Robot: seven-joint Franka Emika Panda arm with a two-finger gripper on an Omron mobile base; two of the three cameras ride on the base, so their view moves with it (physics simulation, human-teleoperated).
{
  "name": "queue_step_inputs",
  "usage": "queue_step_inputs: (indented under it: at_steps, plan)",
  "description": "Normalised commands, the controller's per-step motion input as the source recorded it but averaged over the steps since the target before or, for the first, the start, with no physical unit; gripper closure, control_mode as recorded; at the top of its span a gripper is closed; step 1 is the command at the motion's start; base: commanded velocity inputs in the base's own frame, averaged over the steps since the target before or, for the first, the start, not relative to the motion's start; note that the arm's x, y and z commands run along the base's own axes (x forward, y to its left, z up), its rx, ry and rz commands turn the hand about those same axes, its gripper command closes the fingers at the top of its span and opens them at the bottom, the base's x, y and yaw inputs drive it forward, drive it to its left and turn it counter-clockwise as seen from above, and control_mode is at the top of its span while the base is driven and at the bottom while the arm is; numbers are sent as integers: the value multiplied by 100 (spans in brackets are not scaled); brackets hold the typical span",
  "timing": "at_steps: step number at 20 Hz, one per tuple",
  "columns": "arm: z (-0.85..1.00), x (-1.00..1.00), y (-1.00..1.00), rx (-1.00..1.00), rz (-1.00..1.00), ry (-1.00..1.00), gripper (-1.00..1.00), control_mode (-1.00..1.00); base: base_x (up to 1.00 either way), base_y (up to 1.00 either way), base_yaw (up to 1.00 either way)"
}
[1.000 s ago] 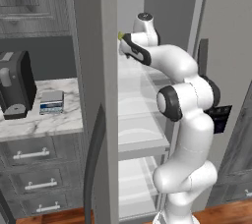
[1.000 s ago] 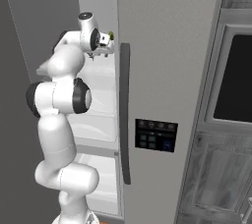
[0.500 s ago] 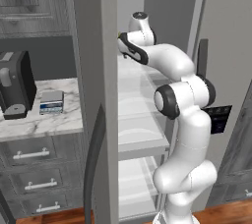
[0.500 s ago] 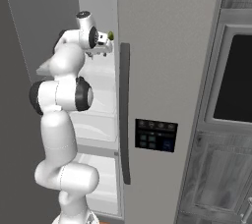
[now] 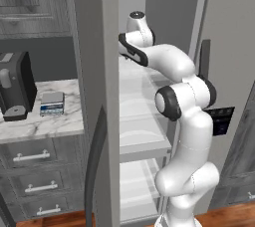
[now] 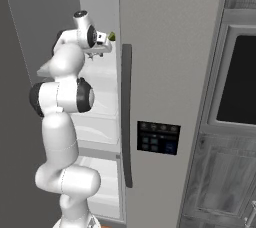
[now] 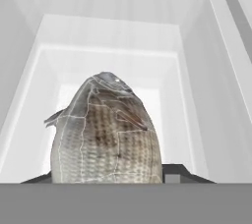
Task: Take the fish from the fridge and place it on the digital scale on the counter by the fridge. Wait a few seconds for a reading, then move it to the plate on the dining counter.
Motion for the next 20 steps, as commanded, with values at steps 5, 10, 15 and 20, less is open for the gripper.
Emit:
queue_step_inputs:
  at_steps: [5, 10, 15, 20]
  plan:
    - [-6, -68, 0, 0, 0, -14, 100, -100, 0, 0, 0]
    - [0, -100, 0, 5, 0, -33, 100, -100, 0, 0, 0]
    - [0, -100, -10, 11, 0, -32, 100, -100, 0, 0, 0]
    - [13, -100, -19, 17, 0, -21, 100, -100, 0, 0, 0]
